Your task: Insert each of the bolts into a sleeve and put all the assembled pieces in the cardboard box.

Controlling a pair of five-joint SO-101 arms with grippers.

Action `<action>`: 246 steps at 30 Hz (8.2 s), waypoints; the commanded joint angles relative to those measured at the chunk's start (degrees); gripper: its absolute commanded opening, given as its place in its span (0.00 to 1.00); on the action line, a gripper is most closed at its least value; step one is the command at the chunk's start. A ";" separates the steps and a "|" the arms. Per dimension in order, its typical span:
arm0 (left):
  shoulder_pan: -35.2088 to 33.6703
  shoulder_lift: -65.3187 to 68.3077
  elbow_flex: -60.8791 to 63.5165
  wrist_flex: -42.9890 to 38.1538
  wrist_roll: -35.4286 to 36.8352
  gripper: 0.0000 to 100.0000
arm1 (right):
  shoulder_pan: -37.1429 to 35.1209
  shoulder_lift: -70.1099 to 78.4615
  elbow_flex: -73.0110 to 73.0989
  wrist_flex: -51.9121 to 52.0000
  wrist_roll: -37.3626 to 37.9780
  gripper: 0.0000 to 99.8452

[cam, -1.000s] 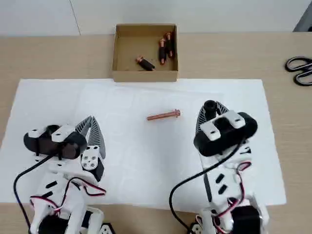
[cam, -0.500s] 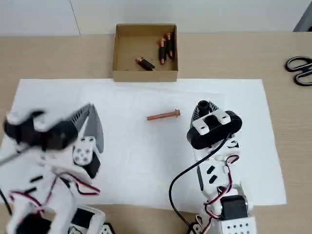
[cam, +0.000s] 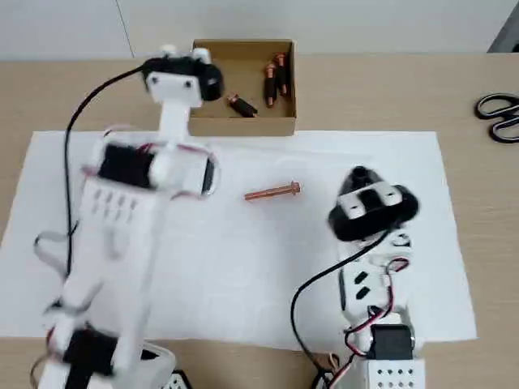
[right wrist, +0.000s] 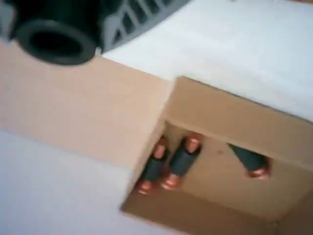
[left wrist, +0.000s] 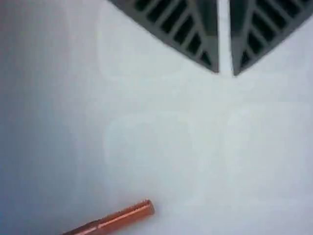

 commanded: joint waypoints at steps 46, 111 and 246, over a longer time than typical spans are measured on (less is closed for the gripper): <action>12.40 50.55 -43.56 2.55 -49.49 0.17 | 13.67 -0.92 4.13 -1.63 -0.26 0.00; 14.07 34.37 -38.55 3.43 -41.58 0.01 | 13.58 -0.92 0.53 -1.01 -0.18 0.00; 22.86 -53.36 63.96 -92.13 5.27 0.01 | -24.84 -0.48 8.35 -25.01 -0.09 0.00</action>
